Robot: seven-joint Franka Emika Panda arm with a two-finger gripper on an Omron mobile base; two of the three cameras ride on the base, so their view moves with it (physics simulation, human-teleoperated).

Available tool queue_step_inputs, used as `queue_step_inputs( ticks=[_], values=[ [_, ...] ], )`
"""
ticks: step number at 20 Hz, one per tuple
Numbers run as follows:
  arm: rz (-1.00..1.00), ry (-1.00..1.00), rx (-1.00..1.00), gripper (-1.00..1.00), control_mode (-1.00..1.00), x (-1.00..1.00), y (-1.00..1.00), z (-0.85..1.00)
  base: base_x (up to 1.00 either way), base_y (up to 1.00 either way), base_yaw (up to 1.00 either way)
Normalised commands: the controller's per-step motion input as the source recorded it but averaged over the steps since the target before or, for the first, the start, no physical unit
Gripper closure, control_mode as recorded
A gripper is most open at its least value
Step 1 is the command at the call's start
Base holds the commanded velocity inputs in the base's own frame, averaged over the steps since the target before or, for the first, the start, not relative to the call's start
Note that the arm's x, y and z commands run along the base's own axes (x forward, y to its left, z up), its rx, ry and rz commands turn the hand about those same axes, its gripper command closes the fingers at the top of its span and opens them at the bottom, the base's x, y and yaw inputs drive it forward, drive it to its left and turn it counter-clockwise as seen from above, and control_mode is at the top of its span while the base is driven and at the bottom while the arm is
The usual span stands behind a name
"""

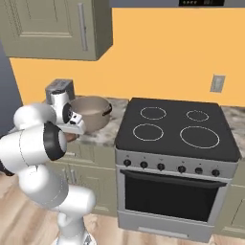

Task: Turn on the sink faucet. Then move the potato from the counter to the sink. Turn off the sink. Move the vegetable from the sink to the pot next to the stove. Finally move the pot to the front left burner.

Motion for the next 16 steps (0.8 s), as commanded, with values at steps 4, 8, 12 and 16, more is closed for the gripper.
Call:
queue_step_inputs(
  ticks=[4,8,12,16],
  values=[
    [0.00,0.00,0.00,1.00,1.00,0.00,0.00,0.00,-0.13,-0.81,0.18],
    [0.00,0.00,0.00,1.00,1.00,0.00,0.00,0.00,-0.04,-0.76,0.12],
    [0.00,0.00,0.00,1.00,1.00,0.00,0.00,0.00,0.11,-0.57,0.02],
    [0.00,0.00,0.00,1.00,1.00,0.00,0.00,0.00,0.29,-0.48,0.00]
  ],
)
